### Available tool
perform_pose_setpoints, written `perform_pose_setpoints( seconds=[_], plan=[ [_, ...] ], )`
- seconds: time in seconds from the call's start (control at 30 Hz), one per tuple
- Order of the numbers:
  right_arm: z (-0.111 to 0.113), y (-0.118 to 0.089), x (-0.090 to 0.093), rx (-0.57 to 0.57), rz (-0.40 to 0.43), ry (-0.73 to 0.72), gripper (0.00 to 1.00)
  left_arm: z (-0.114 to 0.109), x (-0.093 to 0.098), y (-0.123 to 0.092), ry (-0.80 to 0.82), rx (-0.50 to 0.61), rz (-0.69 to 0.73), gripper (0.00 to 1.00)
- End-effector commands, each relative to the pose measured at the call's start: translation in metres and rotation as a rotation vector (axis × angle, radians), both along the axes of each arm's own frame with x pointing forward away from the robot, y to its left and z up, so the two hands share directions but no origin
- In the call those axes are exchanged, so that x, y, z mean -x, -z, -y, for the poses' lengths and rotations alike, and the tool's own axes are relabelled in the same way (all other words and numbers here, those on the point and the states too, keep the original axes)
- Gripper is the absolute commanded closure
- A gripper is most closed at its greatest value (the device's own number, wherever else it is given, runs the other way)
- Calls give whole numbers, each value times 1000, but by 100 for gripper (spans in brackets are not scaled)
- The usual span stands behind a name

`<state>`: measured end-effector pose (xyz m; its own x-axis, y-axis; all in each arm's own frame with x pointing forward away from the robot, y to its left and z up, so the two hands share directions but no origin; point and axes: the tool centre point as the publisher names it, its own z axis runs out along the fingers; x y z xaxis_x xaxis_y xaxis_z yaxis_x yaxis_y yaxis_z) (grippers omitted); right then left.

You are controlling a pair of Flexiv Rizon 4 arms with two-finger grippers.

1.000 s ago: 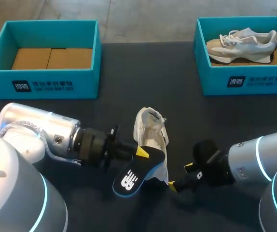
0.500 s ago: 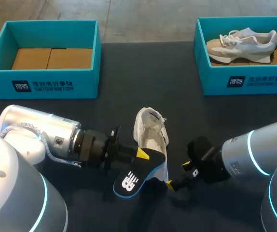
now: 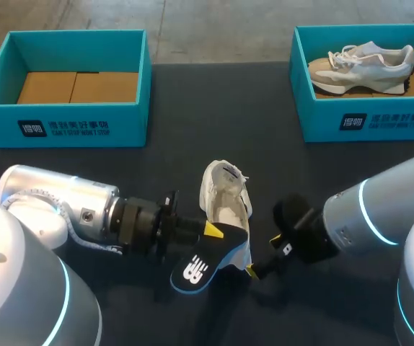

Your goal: Take the shoe out of the shoebox, open the shoe tongue, remove and reinsert the insole, then place the shoe into the shoebox

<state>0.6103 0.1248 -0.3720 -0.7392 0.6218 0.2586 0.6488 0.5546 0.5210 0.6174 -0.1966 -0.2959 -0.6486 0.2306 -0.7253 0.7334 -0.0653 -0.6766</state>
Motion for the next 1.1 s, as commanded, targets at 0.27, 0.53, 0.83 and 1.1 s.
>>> perform_pose_setpoints(
  seconds=[0.27,0.53,0.83,1.1],
  plan=[
    [0,-1,2,0,0,1,0,-6,10,-14,-36,16,-2,100],
    [0,-1,2,0,0,1,0,-6,14,-12,-55,26,-70,100],
    [0,-1,2,0,0,1,0,-2,12,-11,-80,25,-94,100],
    [0,-1,2,0,0,1,0,0,7,-7,-105,34,-133,100]
  ],
)
